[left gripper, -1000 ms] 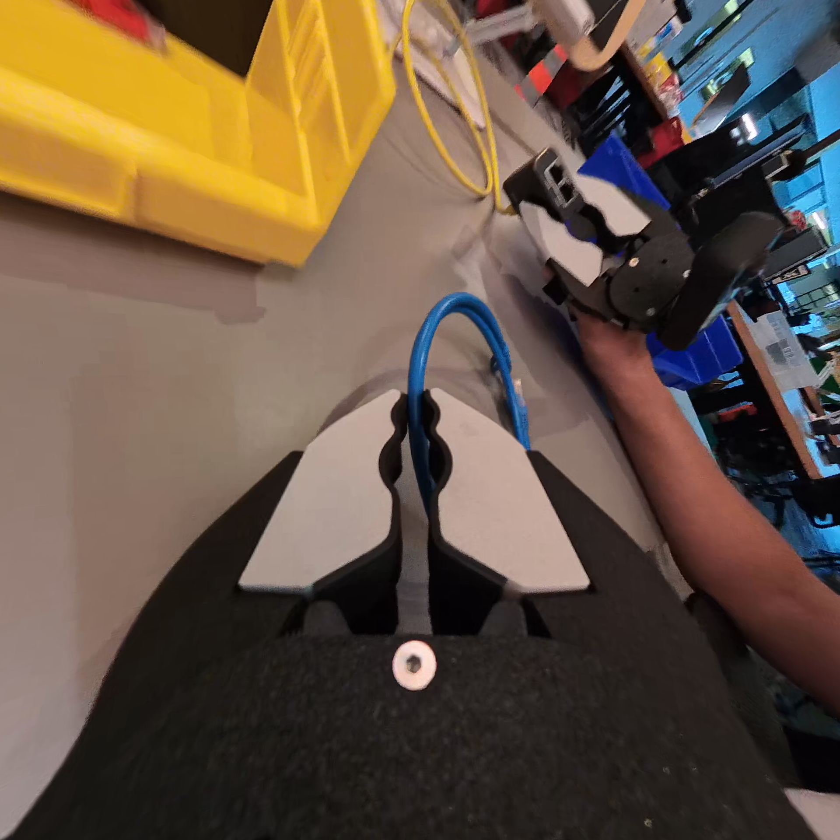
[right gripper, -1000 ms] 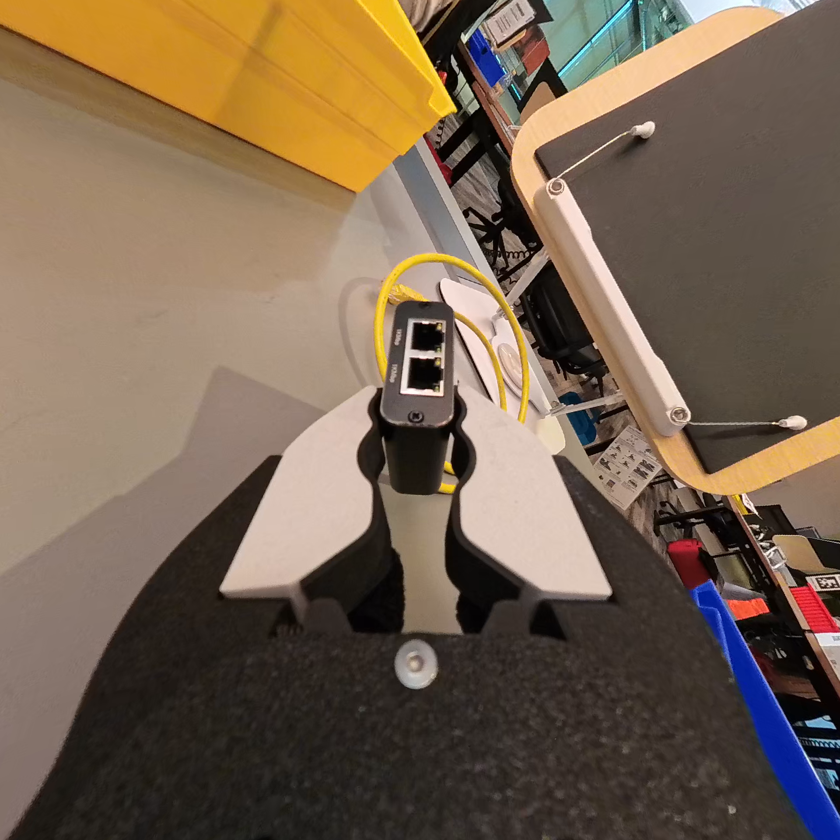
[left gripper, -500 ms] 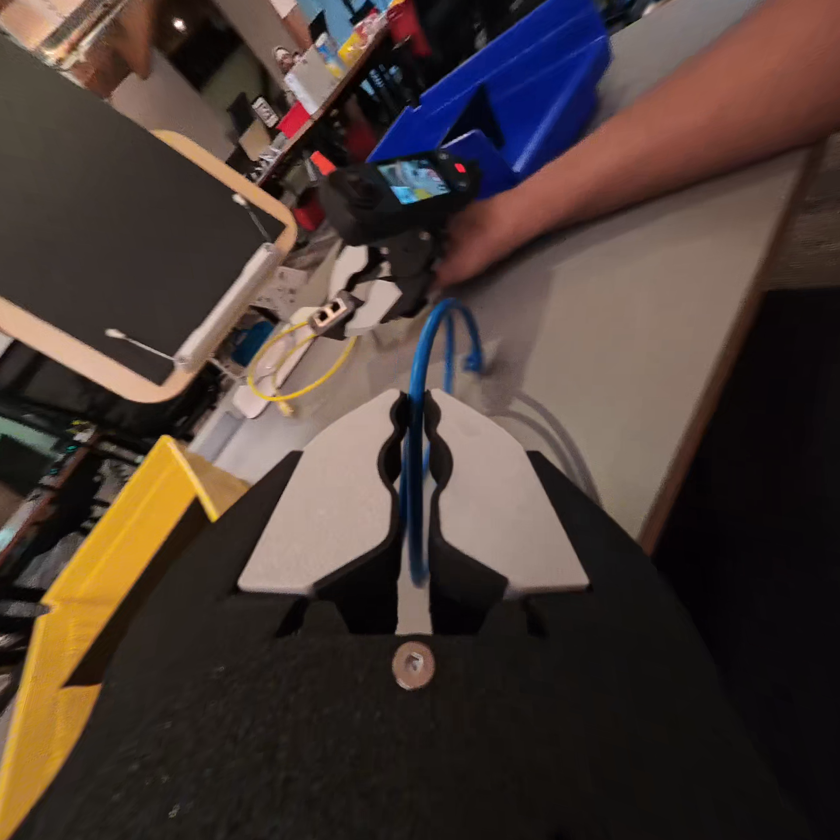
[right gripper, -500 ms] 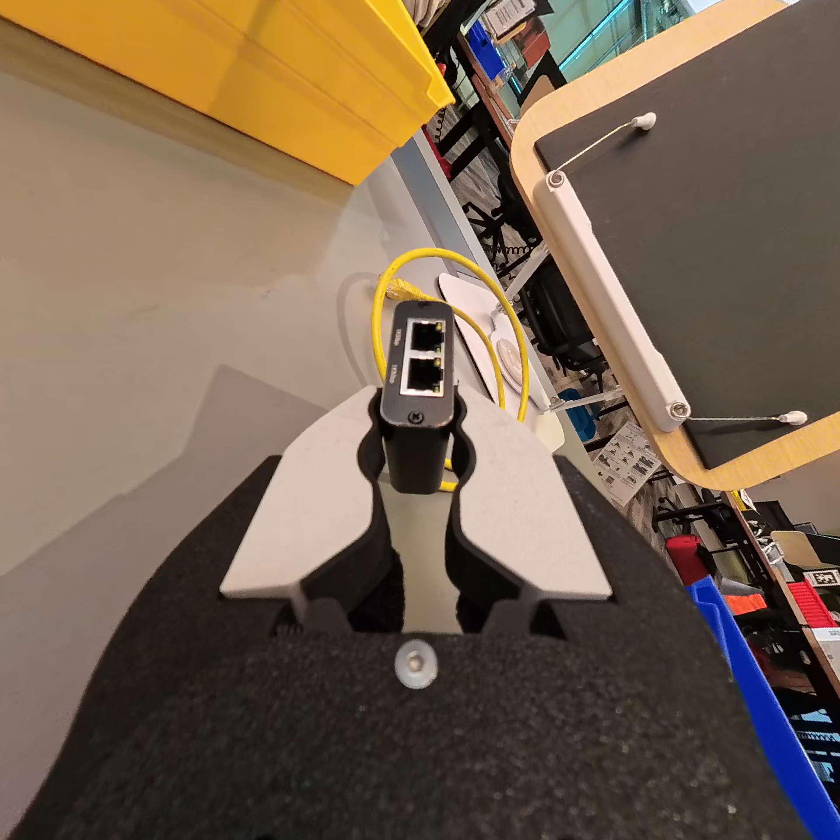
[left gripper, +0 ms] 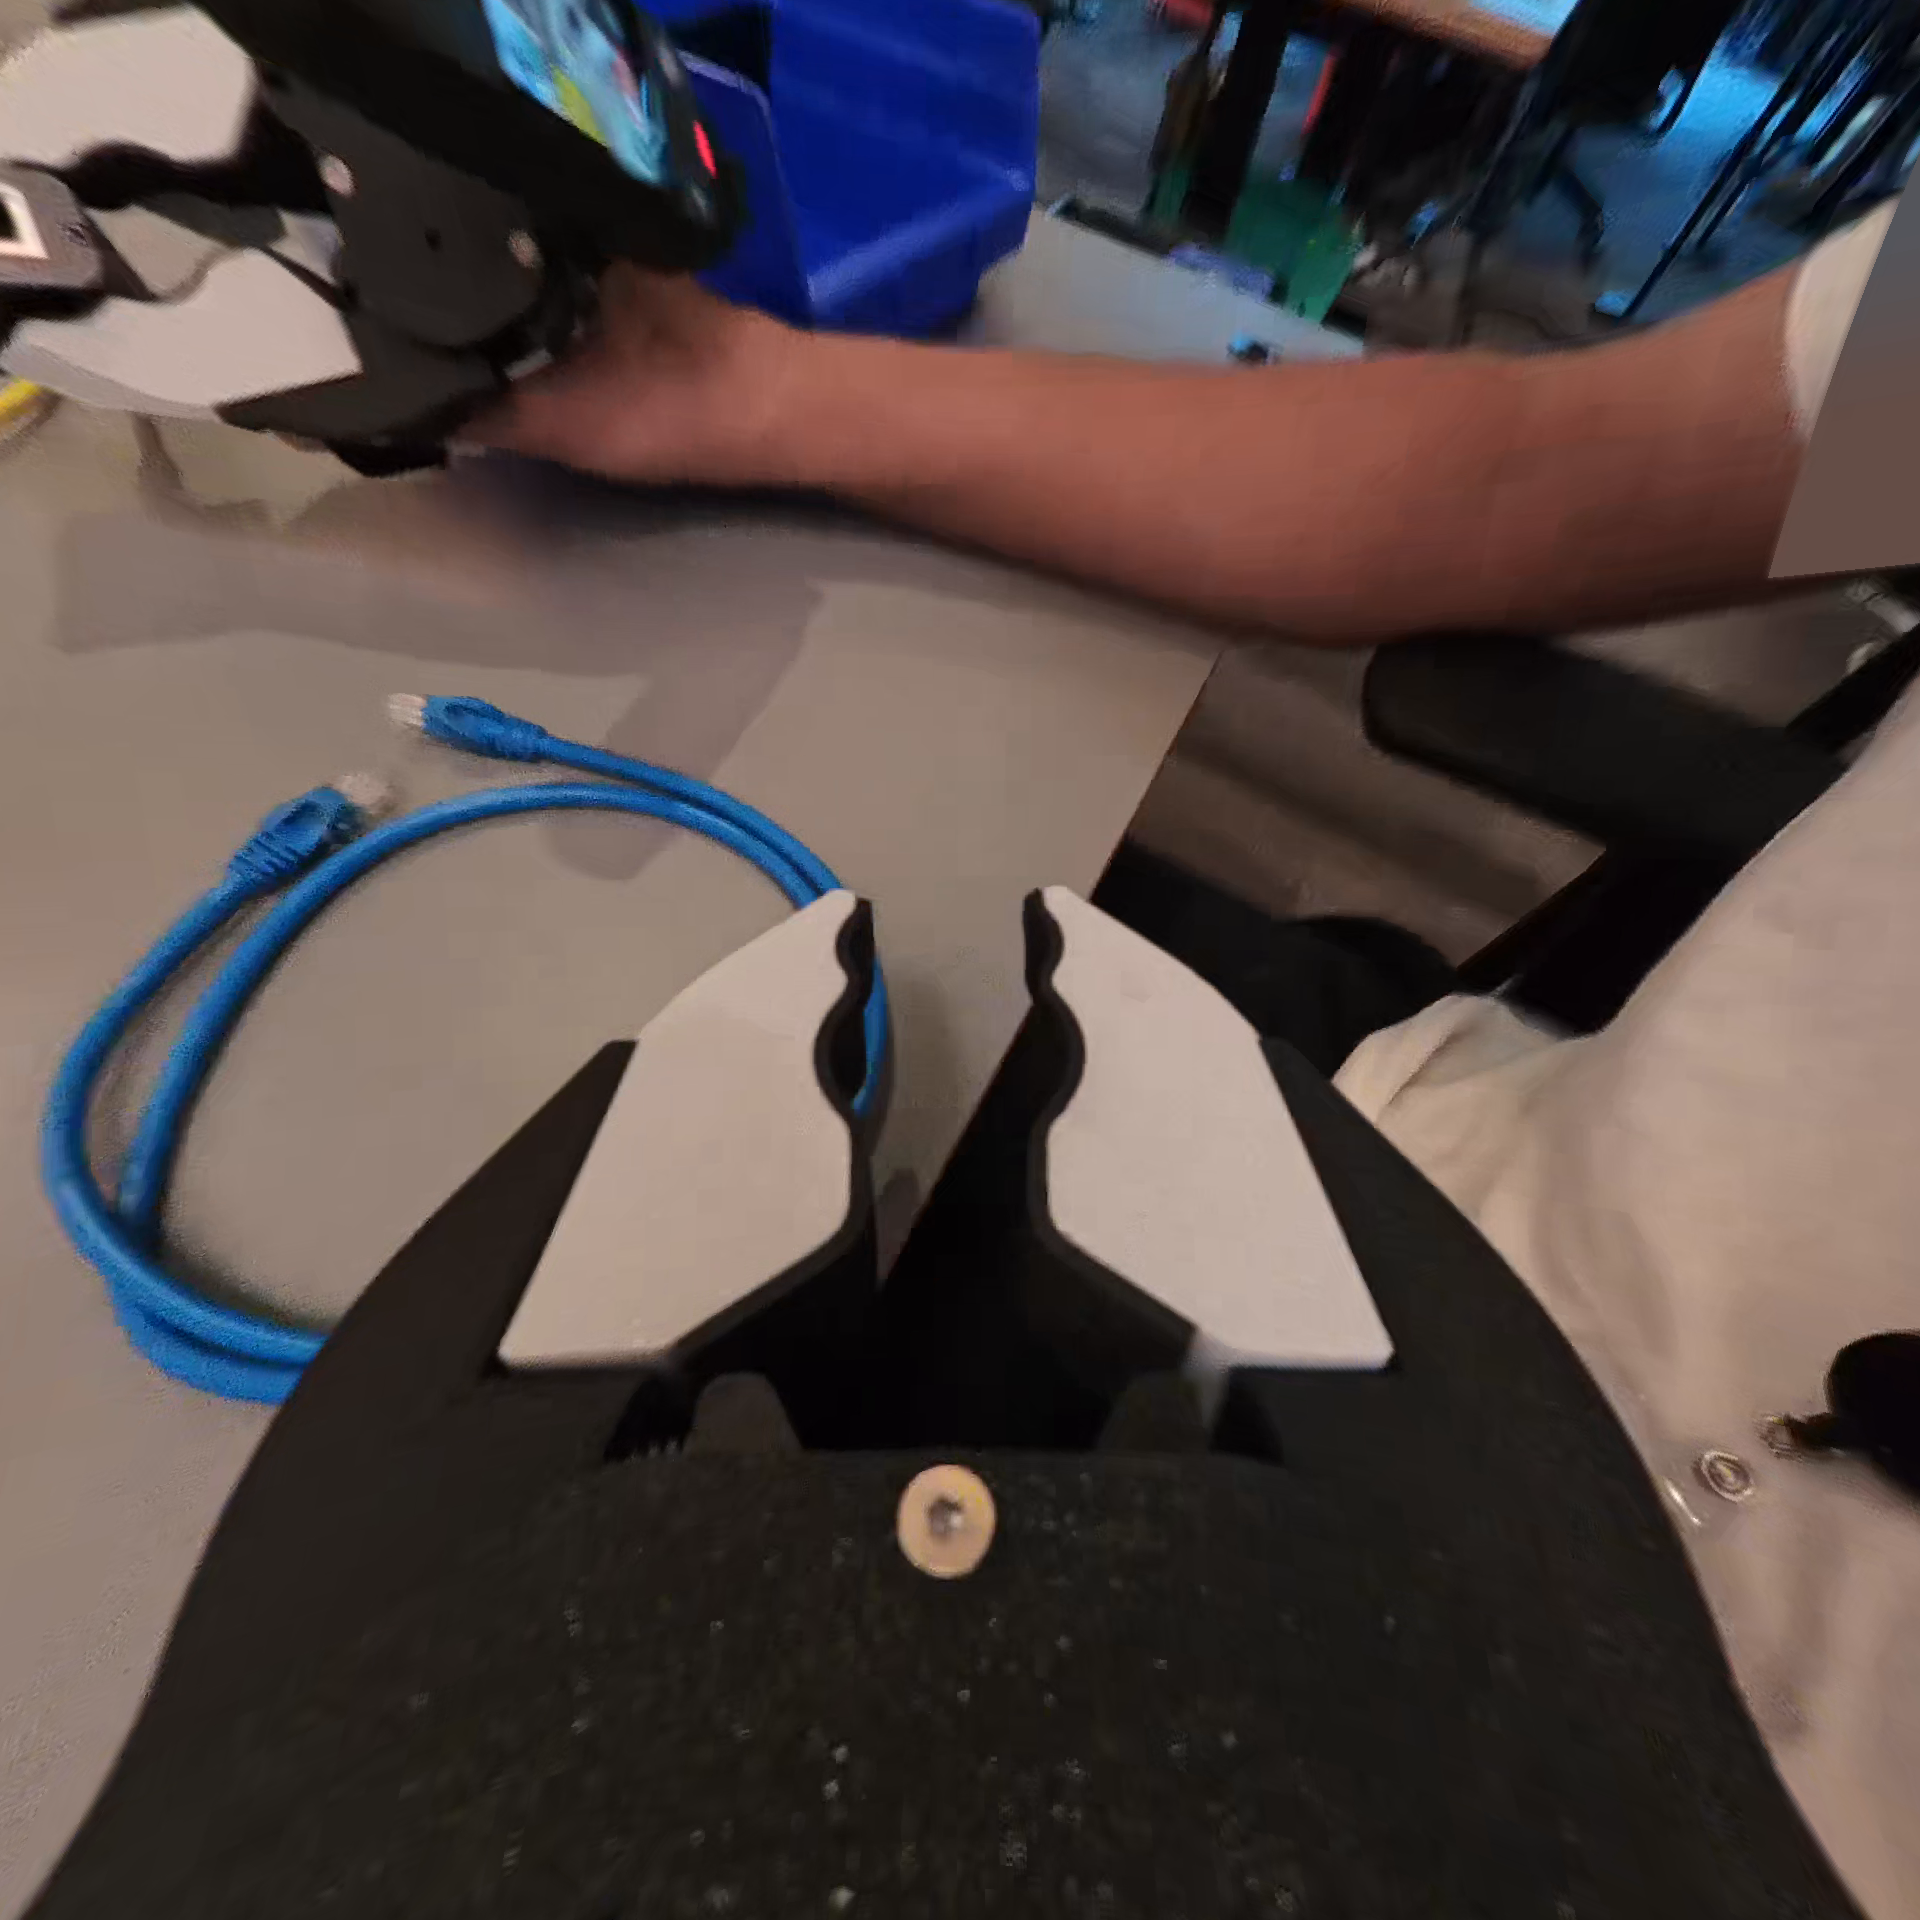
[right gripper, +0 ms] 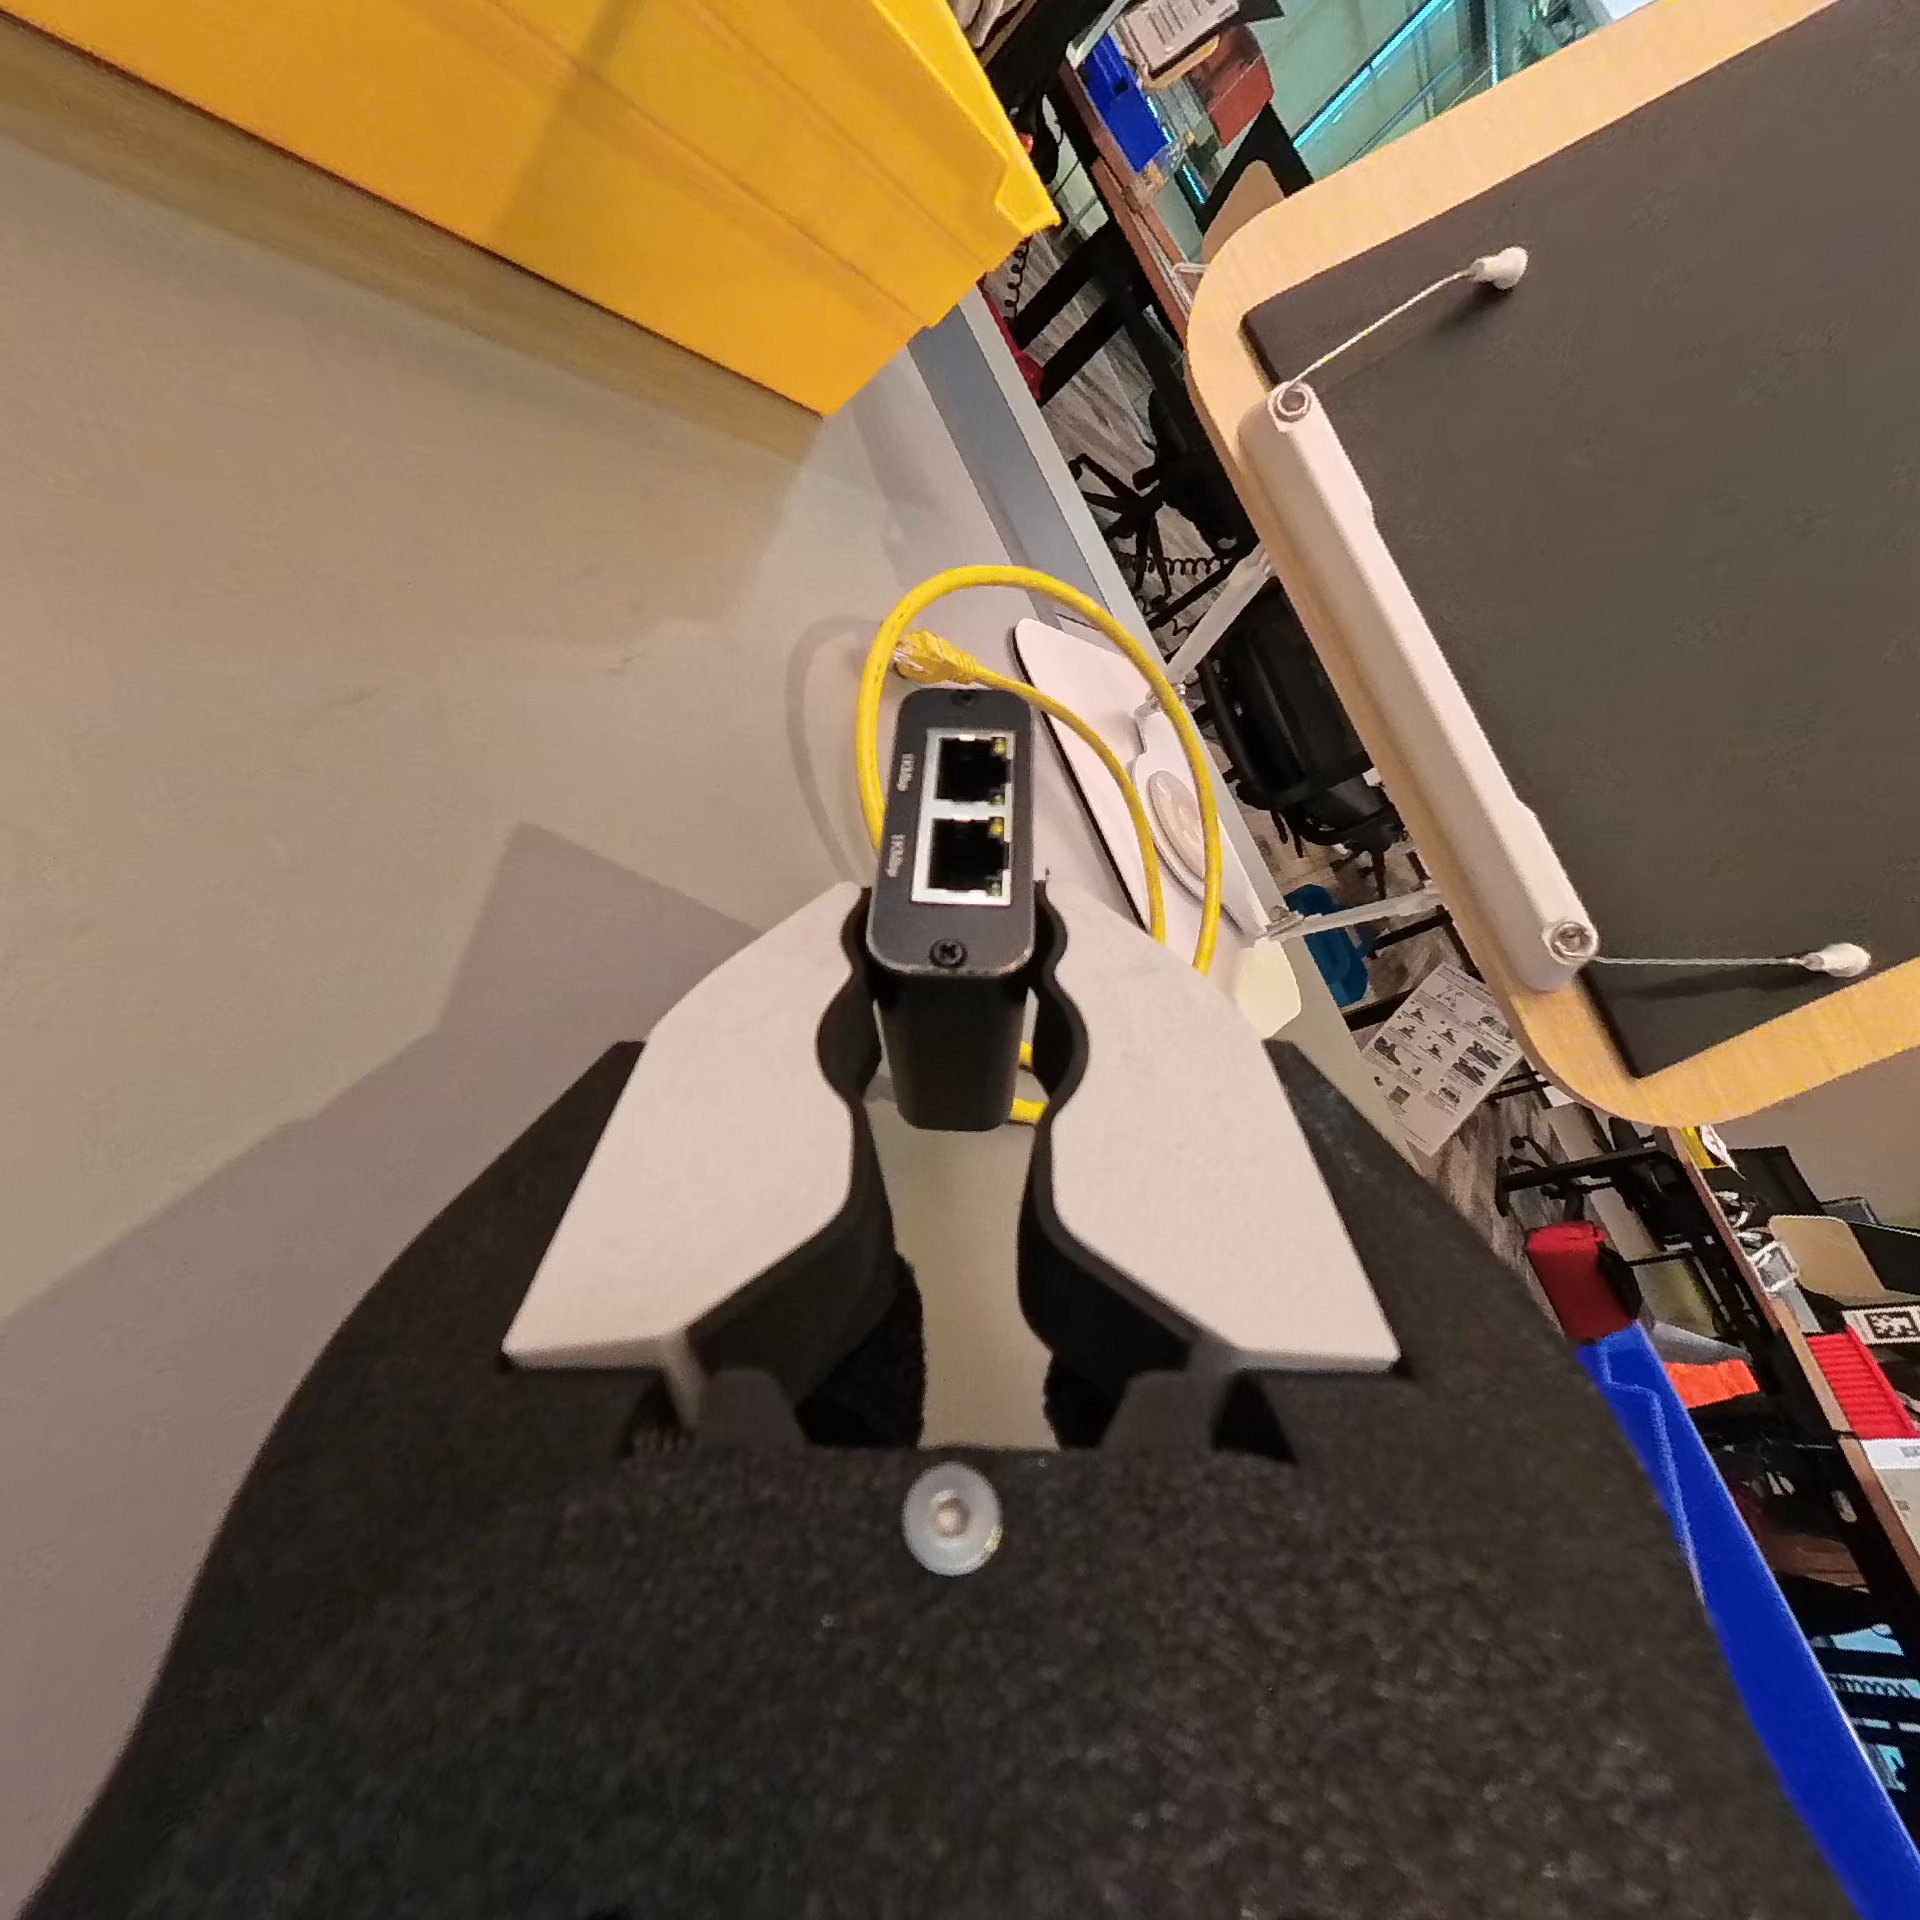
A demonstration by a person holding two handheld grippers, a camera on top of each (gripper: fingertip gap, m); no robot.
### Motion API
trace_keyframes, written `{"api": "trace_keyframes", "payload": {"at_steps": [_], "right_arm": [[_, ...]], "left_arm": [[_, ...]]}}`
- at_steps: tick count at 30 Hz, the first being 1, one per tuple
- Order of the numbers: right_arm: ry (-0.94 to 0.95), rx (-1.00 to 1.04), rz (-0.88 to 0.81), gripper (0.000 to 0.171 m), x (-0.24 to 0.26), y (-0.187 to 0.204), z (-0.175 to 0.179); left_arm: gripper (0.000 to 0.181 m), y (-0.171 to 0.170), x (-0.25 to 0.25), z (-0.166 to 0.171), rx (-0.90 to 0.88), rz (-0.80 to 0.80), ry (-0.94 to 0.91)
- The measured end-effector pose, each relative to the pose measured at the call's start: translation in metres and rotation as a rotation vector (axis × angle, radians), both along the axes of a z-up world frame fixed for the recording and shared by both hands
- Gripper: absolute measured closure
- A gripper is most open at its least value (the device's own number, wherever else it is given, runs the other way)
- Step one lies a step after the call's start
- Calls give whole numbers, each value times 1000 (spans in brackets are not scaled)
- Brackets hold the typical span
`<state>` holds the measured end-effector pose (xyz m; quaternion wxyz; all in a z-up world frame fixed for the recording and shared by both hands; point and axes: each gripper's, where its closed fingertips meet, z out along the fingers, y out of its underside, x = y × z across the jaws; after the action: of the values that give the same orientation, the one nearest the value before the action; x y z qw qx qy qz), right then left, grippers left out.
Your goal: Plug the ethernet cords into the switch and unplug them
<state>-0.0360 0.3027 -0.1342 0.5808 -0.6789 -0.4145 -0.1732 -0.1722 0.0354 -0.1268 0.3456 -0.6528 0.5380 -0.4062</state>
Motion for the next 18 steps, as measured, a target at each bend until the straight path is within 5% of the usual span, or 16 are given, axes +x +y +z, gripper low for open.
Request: {"api": "trace_keyframes", "payload": {"at_steps": [5,9,13,18], "right_arm": [[3,1,-3,145,1,1,0],[-3,2,2,145,1,1,0],[1,2,6,145,2,0,0],[0,-1,11,145,0,1,-1]], "left_arm": [[155,89,-19,16,150,119,51],[156,144,-14,-9,372,27,267],[158,162,2,-23,578,-125,448],[160,168,4,-48,543,-259,680]]}}
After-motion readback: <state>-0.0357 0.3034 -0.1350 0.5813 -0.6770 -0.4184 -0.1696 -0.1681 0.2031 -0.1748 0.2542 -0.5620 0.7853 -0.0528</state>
